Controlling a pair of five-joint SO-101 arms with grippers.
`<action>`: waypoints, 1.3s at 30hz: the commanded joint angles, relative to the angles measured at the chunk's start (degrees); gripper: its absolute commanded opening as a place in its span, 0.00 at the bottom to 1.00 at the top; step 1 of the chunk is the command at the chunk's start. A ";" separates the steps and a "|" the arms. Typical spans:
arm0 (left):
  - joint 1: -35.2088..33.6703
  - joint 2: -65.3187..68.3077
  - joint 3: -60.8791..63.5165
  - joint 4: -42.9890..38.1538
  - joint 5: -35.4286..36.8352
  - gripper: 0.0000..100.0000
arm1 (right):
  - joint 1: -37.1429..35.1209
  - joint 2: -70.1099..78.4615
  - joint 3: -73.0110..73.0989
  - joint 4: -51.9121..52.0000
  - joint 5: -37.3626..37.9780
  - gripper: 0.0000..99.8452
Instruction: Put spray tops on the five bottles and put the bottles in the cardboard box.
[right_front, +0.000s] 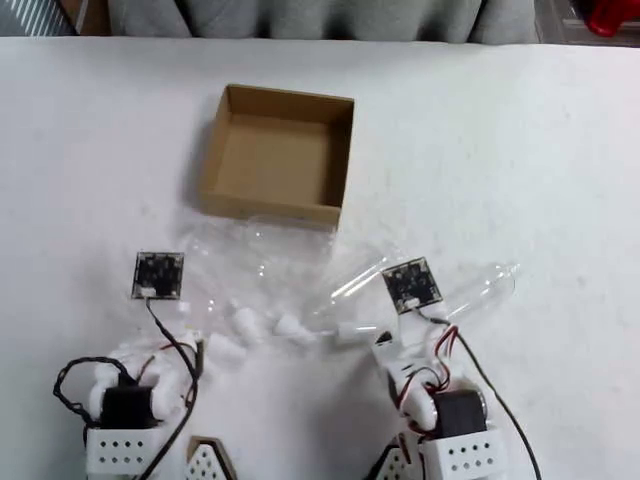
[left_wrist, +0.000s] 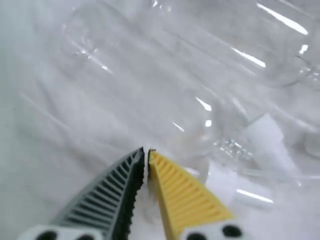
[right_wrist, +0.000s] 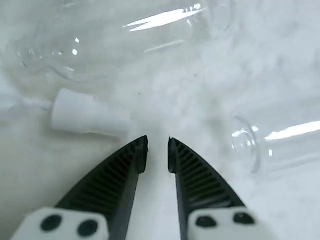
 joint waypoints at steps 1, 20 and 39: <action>0.48 -0.66 -9.41 0.09 -0.44 0.02 | 0.92 -0.48 0.44 -0.92 0.35 0.04; 1.63 -0.22 -19.78 5.63 -43.60 0.18 | 1.01 -0.48 0.44 -1.10 0.35 0.04; 1.01 40.04 -35.16 5.01 -83.16 0.20 | 0.92 -0.48 0.44 -1.01 0.35 0.04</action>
